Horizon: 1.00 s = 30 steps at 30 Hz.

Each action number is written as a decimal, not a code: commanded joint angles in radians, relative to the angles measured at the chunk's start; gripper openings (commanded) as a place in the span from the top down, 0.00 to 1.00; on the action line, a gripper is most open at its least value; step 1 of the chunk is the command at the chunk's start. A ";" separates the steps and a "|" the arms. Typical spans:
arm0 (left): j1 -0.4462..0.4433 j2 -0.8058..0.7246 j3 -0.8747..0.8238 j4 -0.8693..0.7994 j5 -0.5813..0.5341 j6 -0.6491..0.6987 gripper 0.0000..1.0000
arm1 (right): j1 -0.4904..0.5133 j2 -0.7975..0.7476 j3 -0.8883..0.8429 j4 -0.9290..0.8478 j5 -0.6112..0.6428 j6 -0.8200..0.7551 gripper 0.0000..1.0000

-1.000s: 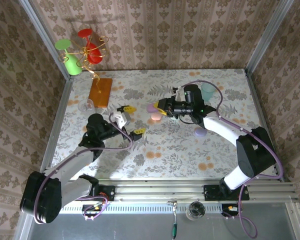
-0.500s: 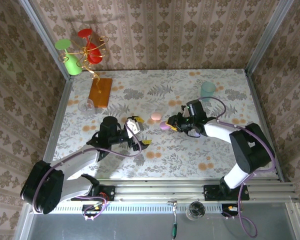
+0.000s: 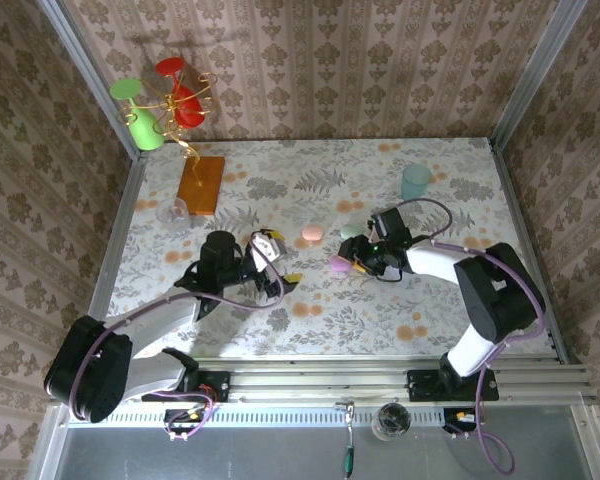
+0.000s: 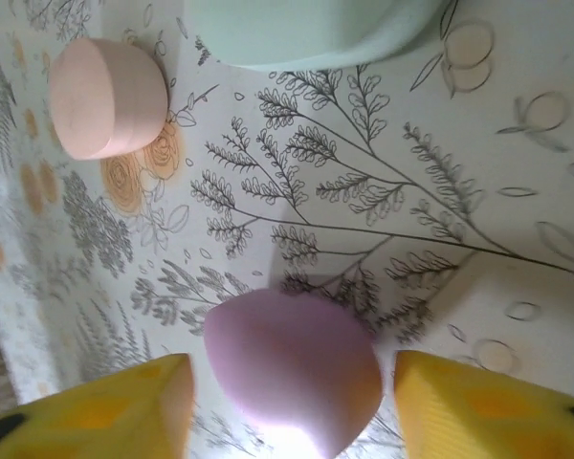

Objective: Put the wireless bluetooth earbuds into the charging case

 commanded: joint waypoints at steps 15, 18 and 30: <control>0.352 -0.089 -0.134 0.188 -0.539 -0.153 0.00 | -0.042 -0.453 -0.074 0.034 0.823 -0.704 0.00; 0.401 -0.009 -0.170 0.279 -0.557 -0.127 0.00 | -0.100 -0.436 -0.189 0.245 0.820 -0.798 0.00; 0.547 0.393 -0.155 0.682 -0.512 -0.220 0.00 | -0.319 -0.191 -0.347 0.737 0.588 -0.782 0.00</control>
